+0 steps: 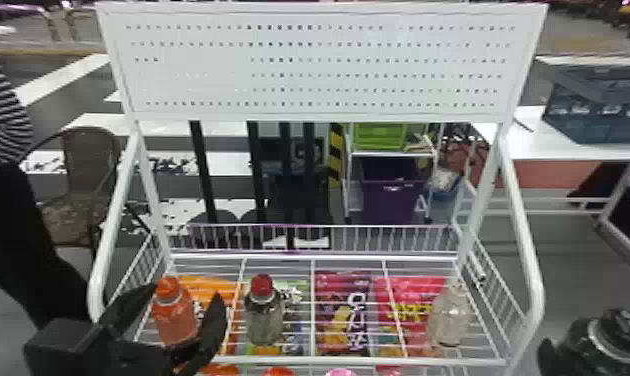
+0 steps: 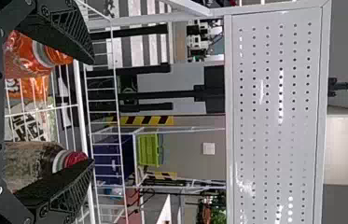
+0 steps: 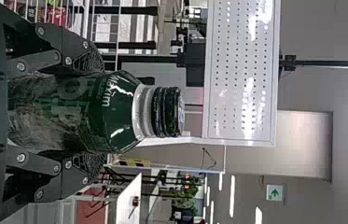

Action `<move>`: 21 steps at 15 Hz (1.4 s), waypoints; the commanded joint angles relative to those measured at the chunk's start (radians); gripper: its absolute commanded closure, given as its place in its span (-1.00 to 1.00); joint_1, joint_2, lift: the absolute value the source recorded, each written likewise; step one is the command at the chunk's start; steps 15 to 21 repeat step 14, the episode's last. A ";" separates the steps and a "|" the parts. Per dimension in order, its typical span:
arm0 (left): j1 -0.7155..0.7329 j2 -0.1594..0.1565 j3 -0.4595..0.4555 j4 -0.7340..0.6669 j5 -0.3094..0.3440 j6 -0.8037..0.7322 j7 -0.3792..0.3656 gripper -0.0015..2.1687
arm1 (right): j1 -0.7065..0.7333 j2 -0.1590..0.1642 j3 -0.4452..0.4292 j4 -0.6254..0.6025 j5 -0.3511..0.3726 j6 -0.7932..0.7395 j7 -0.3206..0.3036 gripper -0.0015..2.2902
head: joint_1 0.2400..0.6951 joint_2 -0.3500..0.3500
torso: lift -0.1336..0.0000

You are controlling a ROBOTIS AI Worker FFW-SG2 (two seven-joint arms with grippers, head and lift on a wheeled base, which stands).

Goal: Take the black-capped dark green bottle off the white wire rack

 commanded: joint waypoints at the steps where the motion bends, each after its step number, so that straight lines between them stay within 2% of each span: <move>1: -0.003 -0.001 -0.001 0.000 0.000 0.003 0.000 -0.87 | -0.002 0.020 -0.018 0.000 -0.005 -0.005 0.013 0.00 | 0.14 0.00 | 1.00; 21: -0.015 -0.001 0.000 0.003 0.001 0.009 0.000 -0.87 | -0.025 0.027 -0.006 0.005 -0.005 0.007 0.019 -0.01 | 0.14 0.00 | 1.00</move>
